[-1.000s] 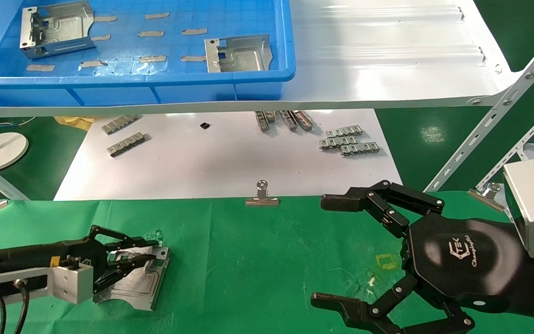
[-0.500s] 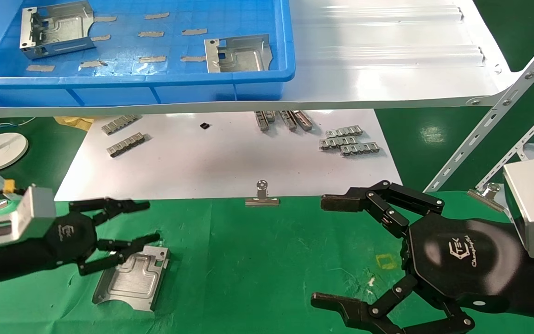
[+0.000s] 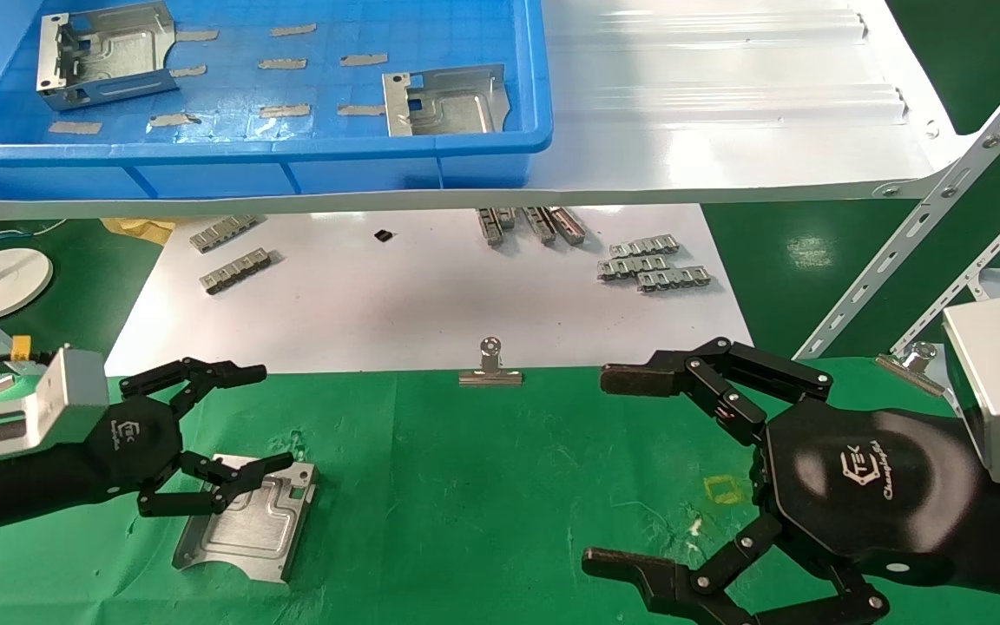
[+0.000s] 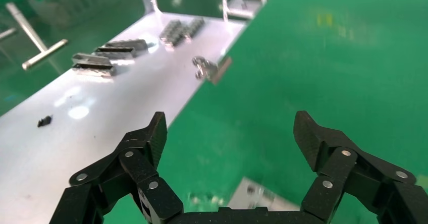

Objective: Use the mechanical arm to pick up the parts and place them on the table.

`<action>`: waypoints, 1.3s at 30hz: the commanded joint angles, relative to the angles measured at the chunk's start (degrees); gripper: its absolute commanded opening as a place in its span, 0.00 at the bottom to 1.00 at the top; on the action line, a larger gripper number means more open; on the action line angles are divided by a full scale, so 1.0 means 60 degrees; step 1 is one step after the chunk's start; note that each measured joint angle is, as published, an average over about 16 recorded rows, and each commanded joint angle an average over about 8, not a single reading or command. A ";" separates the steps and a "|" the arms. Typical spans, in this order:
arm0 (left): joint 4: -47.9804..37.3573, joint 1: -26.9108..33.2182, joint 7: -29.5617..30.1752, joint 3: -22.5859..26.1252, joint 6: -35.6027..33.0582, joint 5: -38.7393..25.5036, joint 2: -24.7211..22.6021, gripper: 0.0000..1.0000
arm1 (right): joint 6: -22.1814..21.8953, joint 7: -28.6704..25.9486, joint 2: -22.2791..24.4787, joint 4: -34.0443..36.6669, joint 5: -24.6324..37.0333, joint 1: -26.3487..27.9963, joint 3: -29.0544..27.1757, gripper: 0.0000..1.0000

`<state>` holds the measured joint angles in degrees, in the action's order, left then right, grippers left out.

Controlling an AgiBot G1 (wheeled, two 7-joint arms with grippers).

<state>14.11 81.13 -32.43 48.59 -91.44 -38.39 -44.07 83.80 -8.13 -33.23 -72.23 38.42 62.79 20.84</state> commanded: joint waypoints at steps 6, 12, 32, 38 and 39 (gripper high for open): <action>0.0951 -0.0309 0.0676 -0.0517 0.0098 -0.0068 0.0144 1.00 | 0.0000 0.0001 0.0000 0.0001 0.0000 0.0000 0.0001 1.00; 0.1987 -0.0650 0.1430 -0.1085 0.0197 -0.0127 0.0302 1.00 | 0.0000 0.0001 0.0000 0.0001 -0.0001 0.0001 0.0001 1.00; 0.5447 -0.1790 0.3948 -0.2982 0.0529 -0.0324 0.0829 1.00 | 0.0000 0.0002 0.0001 0.0002 -0.0002 0.0001 0.0003 1.00; 0.6485 -0.2132 0.4703 -0.3550 0.0629 -0.0383 0.0987 1.00 | 0.0000 0.0002 0.0001 0.0002 -0.0002 0.0001 0.0004 1.00; 0.6653 -0.2187 0.4826 -0.3643 0.0645 -0.0393 0.1013 1.00 | 0.0000 0.0002 0.0001 0.0002 -0.0002 0.0001 0.0004 1.00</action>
<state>54.05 68.00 -3.47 26.73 -87.57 -40.75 -38.00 83.80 -8.12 -33.23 -72.22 38.41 62.80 20.86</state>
